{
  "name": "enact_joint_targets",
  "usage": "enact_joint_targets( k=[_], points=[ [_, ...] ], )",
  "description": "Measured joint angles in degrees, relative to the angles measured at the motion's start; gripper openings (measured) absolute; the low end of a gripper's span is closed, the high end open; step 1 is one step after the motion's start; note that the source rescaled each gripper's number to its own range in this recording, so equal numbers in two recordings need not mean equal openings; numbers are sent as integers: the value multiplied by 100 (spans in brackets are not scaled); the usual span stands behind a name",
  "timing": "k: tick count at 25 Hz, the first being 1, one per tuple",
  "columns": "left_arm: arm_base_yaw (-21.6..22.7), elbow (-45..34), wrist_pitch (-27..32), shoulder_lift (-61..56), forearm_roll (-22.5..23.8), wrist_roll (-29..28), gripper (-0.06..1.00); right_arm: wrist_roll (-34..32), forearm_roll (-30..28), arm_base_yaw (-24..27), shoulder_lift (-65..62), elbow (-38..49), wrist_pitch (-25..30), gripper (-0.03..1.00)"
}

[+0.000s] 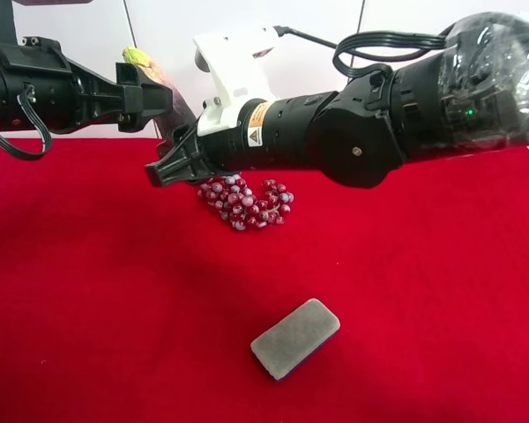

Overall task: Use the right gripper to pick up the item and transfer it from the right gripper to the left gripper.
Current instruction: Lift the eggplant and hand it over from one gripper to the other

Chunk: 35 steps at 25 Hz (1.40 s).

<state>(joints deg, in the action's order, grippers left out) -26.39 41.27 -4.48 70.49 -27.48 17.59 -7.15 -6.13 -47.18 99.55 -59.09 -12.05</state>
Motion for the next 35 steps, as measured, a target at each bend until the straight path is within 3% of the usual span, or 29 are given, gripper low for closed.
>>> enact_joint_targets(
  k=[6, 10, 13, 21, 24, 26, 27, 35],
  points=[
    [-62, 0, -24, 0, -4, -144, 91, -51, -8, -169, 0, 0, -26, 1],
    [-410, 0, -142, 0, -4, -164, 88, -56, -127, -179, -5, 0, -45, 1],
    [-627, 0, -351, 23, -4, -171, 79, -66, -161, -226, -5, 0, -39, 1],
    [-663, 0, -604, 121, -6, -184, 59, -232, -167, -233, -5, 0, -32, 1],
    [-663, 0, -725, 121, -11, -184, 36, -252, -167, -233, -9, 0, -32, 1],
    [-663, 0, -783, 121, -31, -194, 13, -266, -161, -233, -9, 0, -27, 0],
    [-678, 0, -811, 121, -49, -204, 9, -283, -161, -233, -9, 0, -27, 0],
    [-685, 0, -815, 121, -59, -199, 8, -303, -161, -233, -9, 0, -27, 0]
  ],
)
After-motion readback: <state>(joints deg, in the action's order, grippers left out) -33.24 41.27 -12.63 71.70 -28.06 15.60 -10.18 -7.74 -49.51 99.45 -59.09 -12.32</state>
